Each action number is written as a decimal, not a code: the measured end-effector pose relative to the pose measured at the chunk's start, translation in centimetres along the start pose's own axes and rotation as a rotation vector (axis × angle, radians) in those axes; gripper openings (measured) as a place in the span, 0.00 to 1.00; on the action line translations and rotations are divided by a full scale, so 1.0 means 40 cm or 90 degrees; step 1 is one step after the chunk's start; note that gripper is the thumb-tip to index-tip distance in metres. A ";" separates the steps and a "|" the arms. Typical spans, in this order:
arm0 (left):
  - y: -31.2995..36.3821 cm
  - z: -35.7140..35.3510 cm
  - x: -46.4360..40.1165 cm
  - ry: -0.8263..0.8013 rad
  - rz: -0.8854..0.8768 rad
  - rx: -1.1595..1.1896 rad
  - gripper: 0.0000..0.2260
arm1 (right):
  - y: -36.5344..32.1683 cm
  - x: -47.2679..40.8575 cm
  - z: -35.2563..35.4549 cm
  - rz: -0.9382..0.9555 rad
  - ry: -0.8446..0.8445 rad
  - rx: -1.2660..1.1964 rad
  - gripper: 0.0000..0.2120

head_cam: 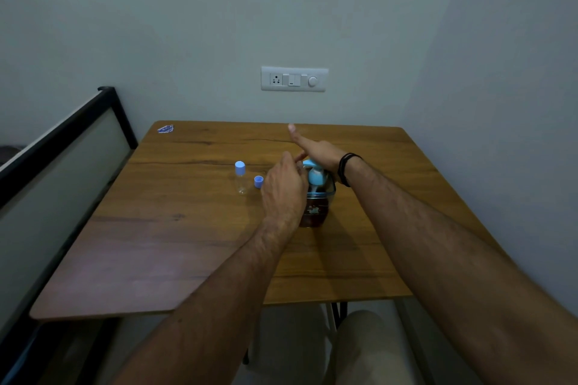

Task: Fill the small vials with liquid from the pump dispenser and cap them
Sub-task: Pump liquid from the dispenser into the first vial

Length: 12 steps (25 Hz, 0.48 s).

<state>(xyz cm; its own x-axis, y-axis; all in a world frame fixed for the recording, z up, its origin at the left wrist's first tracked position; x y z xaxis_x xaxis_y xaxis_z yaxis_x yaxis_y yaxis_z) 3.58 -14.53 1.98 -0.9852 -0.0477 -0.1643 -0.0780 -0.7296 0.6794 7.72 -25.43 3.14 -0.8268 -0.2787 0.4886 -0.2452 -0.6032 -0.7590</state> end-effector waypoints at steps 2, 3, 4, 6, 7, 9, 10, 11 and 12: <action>0.003 0.002 0.002 0.005 -0.005 -0.008 0.06 | -0.001 -0.006 0.007 0.014 0.035 0.016 0.39; 0.003 0.002 0.002 0.006 -0.008 -0.013 0.06 | -0.003 -0.009 0.012 0.023 0.062 0.029 0.36; 0.004 0.002 0.003 0.004 -0.010 -0.014 0.06 | -0.004 -0.012 0.017 0.029 0.084 0.039 0.33; 0.003 0.000 0.002 -0.003 -0.009 -0.013 0.06 | -0.008 -0.013 0.019 0.030 0.091 0.055 0.33; 0.003 0.000 0.002 -0.004 -0.006 -0.010 0.06 | -0.007 -0.011 0.017 0.023 0.072 0.054 0.36; 0.005 0.002 0.002 0.000 -0.005 -0.002 0.06 | -0.002 -0.003 0.006 0.003 0.015 0.025 0.44; 0.006 0.003 0.001 0.001 -0.005 -0.001 0.06 | 0.001 -0.003 0.004 0.000 0.005 0.007 0.46; 0.006 0.002 0.001 0.000 -0.003 -0.005 0.06 | 0.004 -0.007 0.005 0.003 0.008 0.001 0.45; 0.007 0.003 0.002 0.000 0.000 -0.009 0.06 | 0.003 -0.014 0.010 0.012 0.026 0.015 0.42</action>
<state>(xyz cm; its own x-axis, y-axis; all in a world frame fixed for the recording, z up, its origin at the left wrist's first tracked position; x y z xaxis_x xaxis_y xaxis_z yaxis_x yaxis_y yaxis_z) 3.46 -14.65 2.26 -0.9854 -0.0473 -0.1638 -0.0757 -0.7395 0.6689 8.35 -25.65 2.96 -0.8514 -0.2589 0.4562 -0.2183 -0.6159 -0.7570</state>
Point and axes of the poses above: each hand's wrist, its own x-axis away from the middle knuckle, its own z-axis out of the back of the hand, y = z × x, the point moved 9 cm from there along -x, towards the middle knuckle, and after that the axes turned 14 degrees about -y, right-handed, at the moved point
